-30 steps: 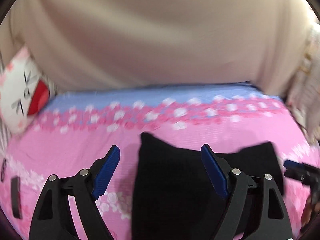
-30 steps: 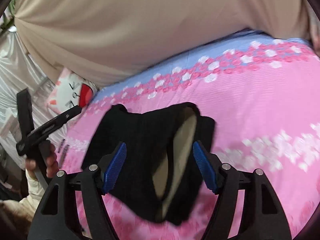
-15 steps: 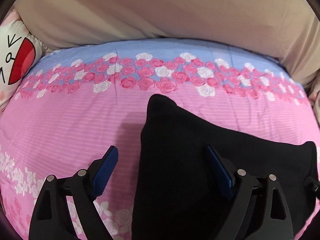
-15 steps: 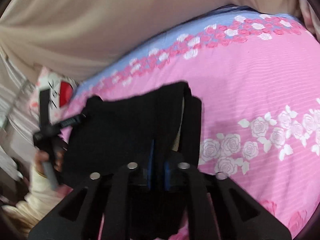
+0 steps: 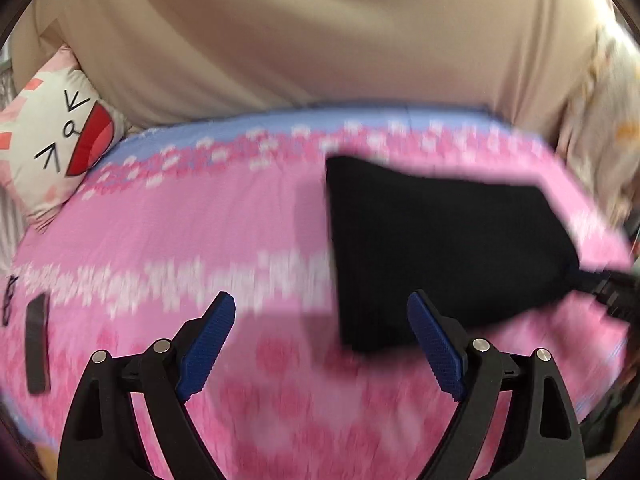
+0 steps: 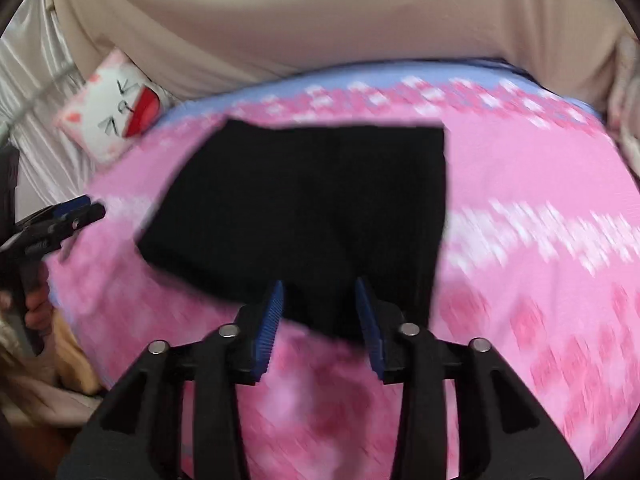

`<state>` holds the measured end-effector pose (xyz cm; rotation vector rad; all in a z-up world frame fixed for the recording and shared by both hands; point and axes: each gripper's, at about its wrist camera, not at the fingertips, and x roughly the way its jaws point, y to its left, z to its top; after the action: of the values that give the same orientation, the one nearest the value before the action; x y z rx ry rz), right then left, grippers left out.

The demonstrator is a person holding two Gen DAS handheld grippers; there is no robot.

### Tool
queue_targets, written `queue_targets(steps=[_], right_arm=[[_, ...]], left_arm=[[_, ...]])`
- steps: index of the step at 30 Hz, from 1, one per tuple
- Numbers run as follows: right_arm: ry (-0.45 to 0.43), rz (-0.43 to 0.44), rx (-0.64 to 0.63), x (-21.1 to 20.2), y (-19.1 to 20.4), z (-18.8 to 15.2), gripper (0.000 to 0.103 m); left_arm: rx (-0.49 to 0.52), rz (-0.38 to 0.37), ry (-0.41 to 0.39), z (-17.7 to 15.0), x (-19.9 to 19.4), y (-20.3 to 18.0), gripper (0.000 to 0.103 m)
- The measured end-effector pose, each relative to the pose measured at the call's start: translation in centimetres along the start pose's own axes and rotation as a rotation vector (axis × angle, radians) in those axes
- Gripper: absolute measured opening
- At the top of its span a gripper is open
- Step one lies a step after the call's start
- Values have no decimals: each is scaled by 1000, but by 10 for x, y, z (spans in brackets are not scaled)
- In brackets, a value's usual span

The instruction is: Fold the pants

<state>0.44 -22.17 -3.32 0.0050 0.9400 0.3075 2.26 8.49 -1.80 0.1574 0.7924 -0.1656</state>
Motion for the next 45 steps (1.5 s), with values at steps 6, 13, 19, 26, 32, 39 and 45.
queue_targets(steps=[6,13,19,26,32,39,45], right_arm=[[-20,-192,-60,-12,-6,-33,66],[5,-240,-104,32,-13,-14,45],[-119,-136,44,-12,-28,0,11],[-32,-141,215,4,-81,-35,4],[-180,-90,215,-66,-75,-13,7],[-166,7,72,-15,-33,76,45],[-39,39,139,69,-55,103,28]], left_arm=[[140,252,-5,-39,33,-27,86],[145,306,-37,-7,69,-35,85],[35,79,9,8,50,-20,13],[125,188,18,-28,57,-39,17],[45,45,1,-7,-6,-6,28],[-19,63,-162,96,17,-30,76],[-37,231,69,119,142,-40,76]])
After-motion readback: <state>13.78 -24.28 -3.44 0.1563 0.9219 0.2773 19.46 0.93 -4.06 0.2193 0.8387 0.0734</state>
